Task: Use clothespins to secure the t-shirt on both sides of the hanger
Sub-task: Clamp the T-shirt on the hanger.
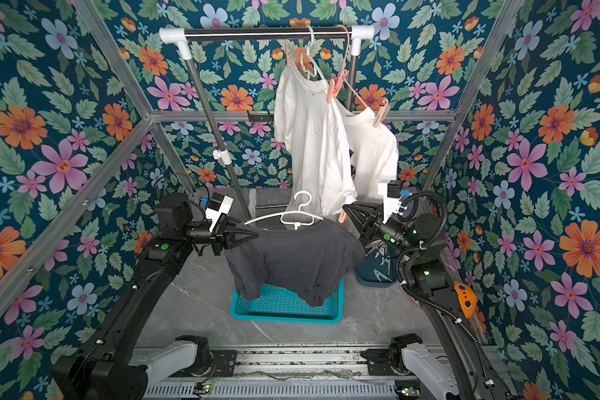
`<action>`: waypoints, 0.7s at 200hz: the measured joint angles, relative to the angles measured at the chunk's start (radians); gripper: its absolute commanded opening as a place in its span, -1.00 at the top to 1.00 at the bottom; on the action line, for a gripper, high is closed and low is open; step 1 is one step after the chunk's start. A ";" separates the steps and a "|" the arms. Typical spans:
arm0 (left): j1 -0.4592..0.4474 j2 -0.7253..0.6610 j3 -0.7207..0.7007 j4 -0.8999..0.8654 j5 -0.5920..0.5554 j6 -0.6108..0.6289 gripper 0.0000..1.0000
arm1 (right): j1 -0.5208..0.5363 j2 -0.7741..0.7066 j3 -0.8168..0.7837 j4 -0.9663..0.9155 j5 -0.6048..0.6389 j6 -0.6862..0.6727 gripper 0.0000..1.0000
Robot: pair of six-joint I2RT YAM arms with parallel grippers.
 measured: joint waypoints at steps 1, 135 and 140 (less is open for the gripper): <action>0.000 0.001 0.001 0.000 0.000 0.000 1.00 | 0.000 0.001 0.000 0.002 -0.001 0.000 0.64; 0.002 0.019 0.089 -0.010 0.048 -0.024 1.00 | -0.006 -0.004 -0.065 0.253 -0.074 0.106 0.68; 0.002 0.014 0.085 -0.013 0.048 -0.024 1.00 | -0.006 -0.007 -0.076 0.260 -0.076 0.112 0.68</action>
